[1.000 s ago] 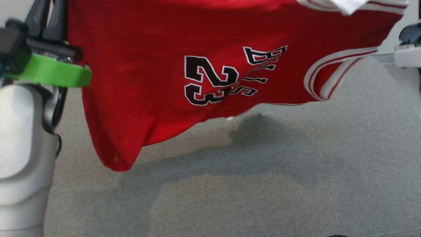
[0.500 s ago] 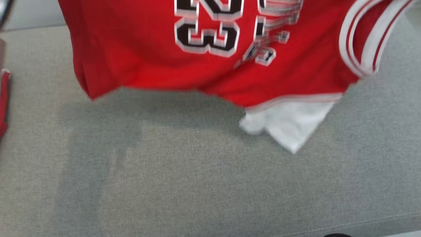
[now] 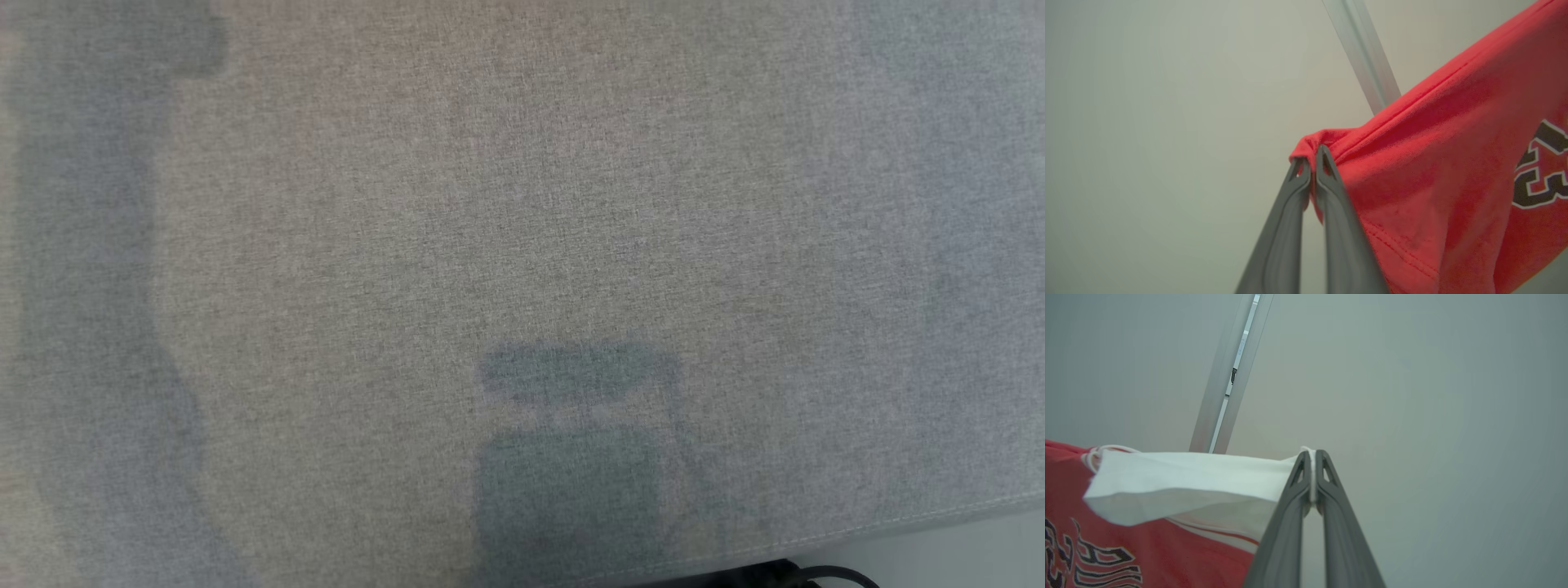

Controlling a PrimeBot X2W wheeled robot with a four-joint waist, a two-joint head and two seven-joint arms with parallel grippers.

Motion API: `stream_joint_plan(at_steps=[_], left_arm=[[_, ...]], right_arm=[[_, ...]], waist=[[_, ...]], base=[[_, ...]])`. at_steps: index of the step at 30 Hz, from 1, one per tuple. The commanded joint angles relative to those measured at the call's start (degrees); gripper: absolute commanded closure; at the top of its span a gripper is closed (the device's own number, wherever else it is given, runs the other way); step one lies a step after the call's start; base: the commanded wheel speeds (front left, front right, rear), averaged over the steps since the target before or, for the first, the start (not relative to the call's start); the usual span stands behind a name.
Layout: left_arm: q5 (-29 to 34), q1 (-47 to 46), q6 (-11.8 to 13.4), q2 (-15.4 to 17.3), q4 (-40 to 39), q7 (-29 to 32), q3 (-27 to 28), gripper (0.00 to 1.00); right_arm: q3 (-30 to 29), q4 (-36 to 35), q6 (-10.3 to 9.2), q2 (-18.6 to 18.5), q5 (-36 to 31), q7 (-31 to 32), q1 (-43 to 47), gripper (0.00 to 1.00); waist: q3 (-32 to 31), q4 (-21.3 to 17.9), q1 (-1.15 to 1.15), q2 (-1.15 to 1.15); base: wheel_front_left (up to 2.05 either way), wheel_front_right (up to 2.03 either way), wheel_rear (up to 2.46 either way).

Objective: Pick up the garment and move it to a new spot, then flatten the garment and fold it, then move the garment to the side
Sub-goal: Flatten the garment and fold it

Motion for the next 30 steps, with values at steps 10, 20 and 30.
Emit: stream_joint_plan(at_steps=[10,20,30], left_arm=[[-8.03,31.54,-0.1,-4.76,-5.23,-0.38,5.33,1.0],[-11.53,62.51,-0.35,-13.29,-6.75,-0.34,15.47,1.0],[-11.02,83.13,-0.4,-19.39,-8.67,-0.33,24.28,1.0]], right_arm=[[-1.3,-14.29,-0.12,-2.35,11.05,-0.43,34.87,1.0],[-5.51,-17.17,-0.12,3.34,12.78,-0.44,69.72,1.0],[-7.58,-13.65,-0.12,9.49,8.91,-0.43,87.71,1.0]], waist=[[-1.49,-0.77,-0.01,-0.01],[-14.85,-1.14,-0.01,-0.01],[-28.16,-1.46,-0.01,-0.01]], base=[[0.0,0.0,0.0],[0.0,0.0,0.0],[0.0,0.0,0.0]])
